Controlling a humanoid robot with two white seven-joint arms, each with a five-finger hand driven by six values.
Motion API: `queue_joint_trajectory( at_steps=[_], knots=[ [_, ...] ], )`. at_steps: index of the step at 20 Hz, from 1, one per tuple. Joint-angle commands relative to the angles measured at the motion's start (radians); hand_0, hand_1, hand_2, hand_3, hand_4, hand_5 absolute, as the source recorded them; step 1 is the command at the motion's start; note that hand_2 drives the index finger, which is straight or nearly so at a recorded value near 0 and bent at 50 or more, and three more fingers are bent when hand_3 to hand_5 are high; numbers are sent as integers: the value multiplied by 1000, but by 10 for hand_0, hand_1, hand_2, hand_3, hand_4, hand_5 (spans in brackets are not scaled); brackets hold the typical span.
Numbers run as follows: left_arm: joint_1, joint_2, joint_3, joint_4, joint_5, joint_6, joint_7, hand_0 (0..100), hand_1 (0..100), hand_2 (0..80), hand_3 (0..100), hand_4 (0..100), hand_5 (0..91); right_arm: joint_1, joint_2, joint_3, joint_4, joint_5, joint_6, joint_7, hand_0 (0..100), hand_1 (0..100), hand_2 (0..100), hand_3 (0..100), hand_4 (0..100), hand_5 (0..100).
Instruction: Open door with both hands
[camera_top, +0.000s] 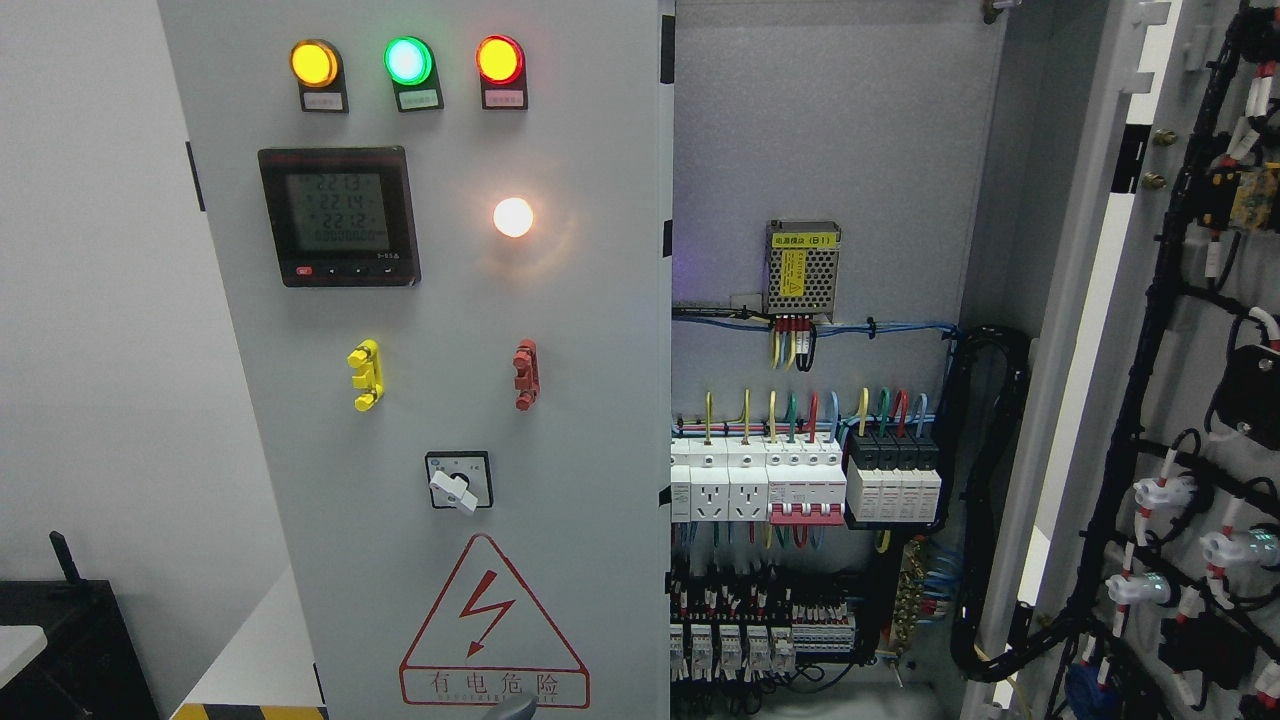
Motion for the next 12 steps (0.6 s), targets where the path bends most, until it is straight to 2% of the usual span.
queue_joint_trajectory(
  at_steps=[1, 3, 6, 8, 12],
  knots=[
    [431, -11, 628, 10, -262, -3, -53, 0, 0, 0, 0, 0, 0, 0, 1, 0, 0, 0, 0, -1, 382, 0, 0, 0, 0, 0],
    [535, -77, 703, 12, -348, -4, -65, 0, 0, 0, 0, 0, 0, 0, 1, 0, 0, 0, 0, -1, 382, 0, 0, 0, 0, 0],
    [672, -148, 786, 15, -443, -15, -67, 0, 0, 0, 0, 0, 0, 0, 1, 0, 0, -1, 0, -1, 382, 0, 0, 0, 0, 0],
    [738, -192, 831, 18, -487, -17, -71, 0, 0, 0, 0, 0, 0, 0, -1, 0, 0, 0, 0, -1, 382, 0, 0, 0, 0, 0],
    [821, -264, 872, 35, -556, -18, -130, 0, 0, 0, 0, 0, 0, 0, -1, 0, 0, -1, 0, -1, 382, 0, 0, 0, 0, 0]
  ],
)
